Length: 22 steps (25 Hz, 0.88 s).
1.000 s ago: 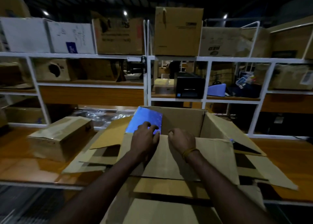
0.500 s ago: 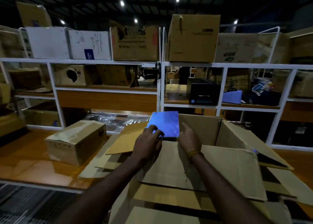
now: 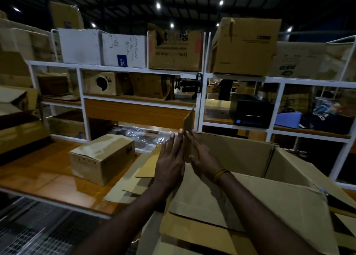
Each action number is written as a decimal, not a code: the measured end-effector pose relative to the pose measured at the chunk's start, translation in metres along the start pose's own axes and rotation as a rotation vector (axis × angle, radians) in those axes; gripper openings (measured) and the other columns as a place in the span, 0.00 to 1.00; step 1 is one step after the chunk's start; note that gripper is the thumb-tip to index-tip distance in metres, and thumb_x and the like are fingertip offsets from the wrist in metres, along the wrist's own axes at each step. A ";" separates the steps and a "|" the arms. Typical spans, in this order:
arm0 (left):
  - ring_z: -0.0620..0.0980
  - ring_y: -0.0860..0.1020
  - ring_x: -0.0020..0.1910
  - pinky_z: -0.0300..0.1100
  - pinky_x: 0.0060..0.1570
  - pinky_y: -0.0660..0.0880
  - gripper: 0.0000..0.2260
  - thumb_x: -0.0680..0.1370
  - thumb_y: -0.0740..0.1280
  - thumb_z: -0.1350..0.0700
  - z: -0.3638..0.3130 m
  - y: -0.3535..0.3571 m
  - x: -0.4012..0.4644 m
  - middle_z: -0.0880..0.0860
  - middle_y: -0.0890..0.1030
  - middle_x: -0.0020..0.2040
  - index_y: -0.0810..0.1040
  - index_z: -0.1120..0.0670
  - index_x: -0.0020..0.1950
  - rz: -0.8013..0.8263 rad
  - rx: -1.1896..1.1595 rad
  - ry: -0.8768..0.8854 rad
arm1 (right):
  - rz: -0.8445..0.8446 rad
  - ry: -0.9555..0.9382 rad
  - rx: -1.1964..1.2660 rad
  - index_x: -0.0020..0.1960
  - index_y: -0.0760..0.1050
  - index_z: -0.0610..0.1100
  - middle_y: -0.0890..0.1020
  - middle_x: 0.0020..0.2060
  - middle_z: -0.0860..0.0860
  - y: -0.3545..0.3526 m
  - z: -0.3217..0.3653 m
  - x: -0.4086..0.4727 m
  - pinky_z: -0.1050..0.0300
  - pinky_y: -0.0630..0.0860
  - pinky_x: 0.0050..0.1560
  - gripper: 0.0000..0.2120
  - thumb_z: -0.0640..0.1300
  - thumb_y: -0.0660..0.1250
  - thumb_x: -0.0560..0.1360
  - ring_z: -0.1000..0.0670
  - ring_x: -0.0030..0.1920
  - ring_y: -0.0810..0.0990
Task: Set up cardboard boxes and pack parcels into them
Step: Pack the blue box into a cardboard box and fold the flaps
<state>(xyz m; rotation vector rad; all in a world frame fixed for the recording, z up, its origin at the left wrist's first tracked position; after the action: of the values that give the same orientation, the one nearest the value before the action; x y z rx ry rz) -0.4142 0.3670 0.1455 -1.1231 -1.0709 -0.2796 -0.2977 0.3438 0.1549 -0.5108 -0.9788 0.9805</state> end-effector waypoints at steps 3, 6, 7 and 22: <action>0.59 0.47 0.81 0.59 0.77 0.50 0.38 0.80 0.62 0.45 0.015 -0.001 -0.003 0.59 0.46 0.82 0.47 0.58 0.82 0.062 0.090 -0.067 | 0.100 0.002 -0.032 0.79 0.54 0.60 0.51 0.80 0.55 0.016 0.003 0.010 0.50 0.63 0.74 0.40 0.35 0.67 0.77 0.49 0.78 0.58; 0.57 0.45 0.81 0.56 0.78 0.41 0.38 0.80 0.54 0.39 0.032 0.002 -0.011 0.60 0.46 0.82 0.46 0.59 0.82 0.115 0.124 -0.164 | 0.154 0.026 -0.019 0.77 0.61 0.57 0.56 0.80 0.52 0.025 0.002 0.018 0.52 0.59 0.75 0.34 0.34 0.65 0.77 0.48 0.78 0.57; 0.58 0.44 0.81 0.56 0.77 0.38 0.38 0.80 0.53 0.38 0.037 0.004 -0.014 0.60 0.47 0.82 0.49 0.59 0.82 0.130 0.147 -0.187 | 0.174 0.039 -0.018 0.76 0.63 0.57 0.57 0.79 0.52 0.028 0.000 0.019 0.52 0.58 0.75 0.32 0.34 0.64 0.77 0.48 0.78 0.58; 0.45 0.78 0.42 0.41 0.33 0.74 0.14 0.79 0.57 0.42 0.056 0.035 -0.019 0.46 0.80 0.50 0.77 0.46 0.56 0.133 -0.273 -0.275 | 0.179 0.080 -0.107 0.63 0.76 0.46 0.75 0.62 0.50 0.030 0.000 0.015 0.65 0.67 0.48 0.15 0.39 0.61 0.78 0.53 0.57 0.74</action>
<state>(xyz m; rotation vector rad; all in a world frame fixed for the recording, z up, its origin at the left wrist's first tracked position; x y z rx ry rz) -0.4315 0.4238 0.1109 -1.5039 -1.2179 -0.1717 -0.3082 0.3720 0.1396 -0.7313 -0.9289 1.0624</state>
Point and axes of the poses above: each hand's wrist, its own x-axis towards the middle knuckle, its own y-axis out of the palm, z = x × y, the point moved 9 cm from there along x, towards the middle knuckle
